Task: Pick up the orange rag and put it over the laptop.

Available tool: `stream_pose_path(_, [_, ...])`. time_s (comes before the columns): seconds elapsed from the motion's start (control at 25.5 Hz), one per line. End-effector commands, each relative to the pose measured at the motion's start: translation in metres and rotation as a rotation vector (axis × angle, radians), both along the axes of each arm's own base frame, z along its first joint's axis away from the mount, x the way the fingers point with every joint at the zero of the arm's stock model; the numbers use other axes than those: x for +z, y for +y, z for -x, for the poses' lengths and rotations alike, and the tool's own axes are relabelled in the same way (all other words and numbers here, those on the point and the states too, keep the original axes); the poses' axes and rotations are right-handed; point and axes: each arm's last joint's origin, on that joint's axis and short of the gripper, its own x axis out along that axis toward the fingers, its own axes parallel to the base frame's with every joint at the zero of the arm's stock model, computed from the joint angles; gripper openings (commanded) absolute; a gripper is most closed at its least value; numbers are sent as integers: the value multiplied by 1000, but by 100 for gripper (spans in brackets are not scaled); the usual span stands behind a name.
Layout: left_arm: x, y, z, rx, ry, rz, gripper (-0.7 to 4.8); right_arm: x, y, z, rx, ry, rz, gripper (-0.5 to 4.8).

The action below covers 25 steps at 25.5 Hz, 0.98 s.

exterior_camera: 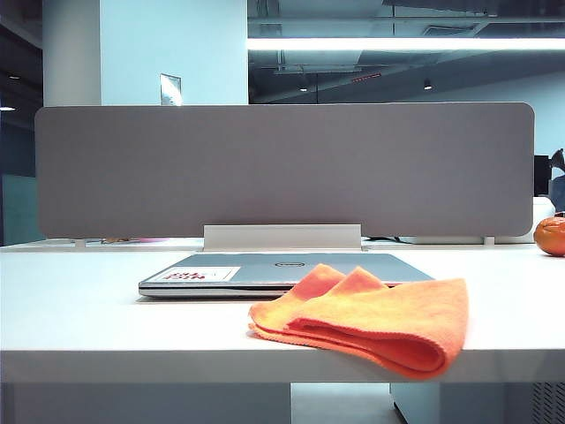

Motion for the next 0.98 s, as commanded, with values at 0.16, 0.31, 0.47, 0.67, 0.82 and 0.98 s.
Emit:
stream_pose_path(0.16, [24,-3,-8,-97,44,8,-6,0,0,0,5,-10,-1,-5])
stream_pose_path(0.31, [38,-4,-18,-143,89,10,-6,0,0,0,5,-10,-1,-5])
stream_pose_path(0.47, [50,-5,-33,-189,148,20,-6,0,0,0,4,-10,-1,-5])
stream_pose_path(0.67, [71,-8,-70,-251,256,41,-6,0,0,0,4,-10,-1,-5])
stream_pose_path(0.82, [75,-15,-89,-287,302,39,-6,0,0,0,0,-11,0,-5])
stream_pose_path(0.98, [74,-30,-106,-365,337,-17,-6,0,0,0,0,-11,1,-5])
